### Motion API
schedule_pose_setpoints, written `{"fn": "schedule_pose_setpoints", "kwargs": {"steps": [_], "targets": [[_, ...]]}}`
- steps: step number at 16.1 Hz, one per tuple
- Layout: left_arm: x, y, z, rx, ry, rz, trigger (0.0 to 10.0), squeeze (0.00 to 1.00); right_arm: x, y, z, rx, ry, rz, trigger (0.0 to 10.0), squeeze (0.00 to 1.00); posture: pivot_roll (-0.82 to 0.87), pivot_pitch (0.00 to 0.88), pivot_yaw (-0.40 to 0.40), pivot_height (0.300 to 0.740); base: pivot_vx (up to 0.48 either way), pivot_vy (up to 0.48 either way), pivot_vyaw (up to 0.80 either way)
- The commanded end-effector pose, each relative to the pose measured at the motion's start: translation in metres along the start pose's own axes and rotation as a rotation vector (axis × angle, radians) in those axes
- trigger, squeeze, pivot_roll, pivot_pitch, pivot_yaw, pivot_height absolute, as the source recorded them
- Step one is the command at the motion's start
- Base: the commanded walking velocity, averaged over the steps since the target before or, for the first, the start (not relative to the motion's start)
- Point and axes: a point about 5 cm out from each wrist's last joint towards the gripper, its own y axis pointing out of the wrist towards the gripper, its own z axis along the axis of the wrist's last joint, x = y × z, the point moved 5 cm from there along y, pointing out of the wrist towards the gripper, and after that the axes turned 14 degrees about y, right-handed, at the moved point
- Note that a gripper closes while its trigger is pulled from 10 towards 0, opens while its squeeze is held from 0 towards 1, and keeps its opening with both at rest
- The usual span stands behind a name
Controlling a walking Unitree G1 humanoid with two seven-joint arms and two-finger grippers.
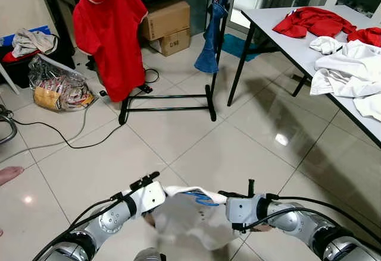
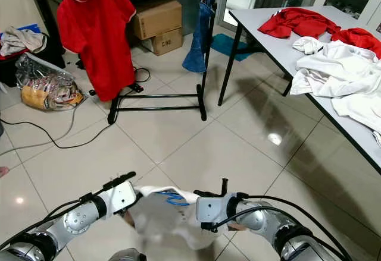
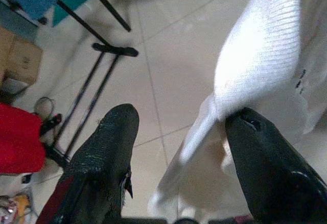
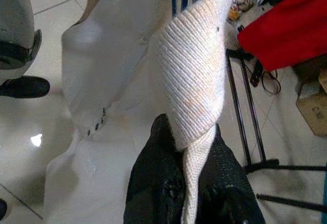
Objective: Hang hanger
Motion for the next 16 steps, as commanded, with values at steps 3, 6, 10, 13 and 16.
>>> {"fn": "schedule_pose_setpoints", "kwargs": {"steps": [3, 6, 10, 13, 16], "targets": [[-0.001, 0.006, 0.004, -0.005, -0.011, -0.036, 10.0, 0.0, 0.017, 0.004, 0.026, 0.104, -0.053, -0.009, 10.0, 0.0, 0.16, 0.009, 0.001, 0.74, 0.0, 0.0, 0.0], [0.003, 0.014, 0.008, -0.023, -0.068, -0.078, 10.0, 0.0, 0.027, 0.004, 0.04, 0.165, -0.082, -0.023, 10.0, 0.0, 0.16, 0.008, 0.0, 0.74, 0.0, 0.0, 0.0], [0.009, 0.021, 0.016, -0.012, -0.135, -0.124, 4.7, 0.0, 0.036, 0.004, 0.052, 0.213, -0.097, -0.036, 10.0, 0.0, 0.15, 0.003, 0.001, 0.74, 0.0, 0.0, 0.0], [0.011, 0.022, 0.019, -0.003, -0.155, -0.147, 0.0, 0.0, 0.038, 0.002, 0.056, 0.231, -0.114, -0.048, 10.0, 0.0, 0.15, 0.002, 0.003, 0.74, 0.0, 0.0, 0.0], [0.008, 0.021, 0.014, -0.024, -0.163, -0.126, 0.0, 0.0, 0.04, 0.002, 0.058, 0.24, -0.114, -0.055, 10.0, 0.0, 0.15, 0.004, 0.004, 0.74, 0.0, 0.0, 0.0]]}}
